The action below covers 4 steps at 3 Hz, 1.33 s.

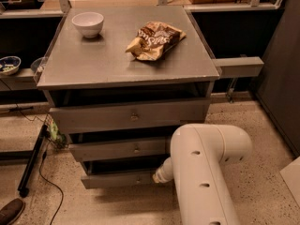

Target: Close bottom drawer

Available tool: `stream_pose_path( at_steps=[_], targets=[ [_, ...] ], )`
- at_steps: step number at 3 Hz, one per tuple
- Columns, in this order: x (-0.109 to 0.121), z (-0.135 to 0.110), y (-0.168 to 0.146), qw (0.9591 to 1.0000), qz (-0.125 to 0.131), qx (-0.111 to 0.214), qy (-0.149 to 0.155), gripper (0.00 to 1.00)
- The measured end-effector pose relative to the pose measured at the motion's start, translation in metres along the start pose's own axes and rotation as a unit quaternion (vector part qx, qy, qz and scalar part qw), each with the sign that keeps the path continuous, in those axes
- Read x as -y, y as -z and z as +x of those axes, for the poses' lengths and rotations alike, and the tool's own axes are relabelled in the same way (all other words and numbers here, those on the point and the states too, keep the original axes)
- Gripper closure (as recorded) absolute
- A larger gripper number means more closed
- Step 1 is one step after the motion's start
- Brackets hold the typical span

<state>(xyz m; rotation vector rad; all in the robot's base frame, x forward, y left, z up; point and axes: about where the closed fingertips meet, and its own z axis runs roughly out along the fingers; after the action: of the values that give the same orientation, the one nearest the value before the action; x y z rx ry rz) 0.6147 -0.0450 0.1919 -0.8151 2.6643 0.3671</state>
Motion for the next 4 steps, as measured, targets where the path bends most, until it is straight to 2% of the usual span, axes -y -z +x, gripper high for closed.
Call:
stream_pose_path(
  at_steps=[1,2,3,4],
  targets=[
    [0.0008,-0.0190,0.0005,0.9999,0.001,0.012,0.009,1.00],
    [0.0003,-0.0215,0.0006,0.9998,0.001,0.014,0.010,1.00],
    [-0.0013,-0.0242,-0.0002,0.9997,-0.015,0.012,0.012,1.00],
    [-0.0016,-0.0247,-0.0002,0.9997,-0.017,0.012,0.013,0.81]
  ],
)
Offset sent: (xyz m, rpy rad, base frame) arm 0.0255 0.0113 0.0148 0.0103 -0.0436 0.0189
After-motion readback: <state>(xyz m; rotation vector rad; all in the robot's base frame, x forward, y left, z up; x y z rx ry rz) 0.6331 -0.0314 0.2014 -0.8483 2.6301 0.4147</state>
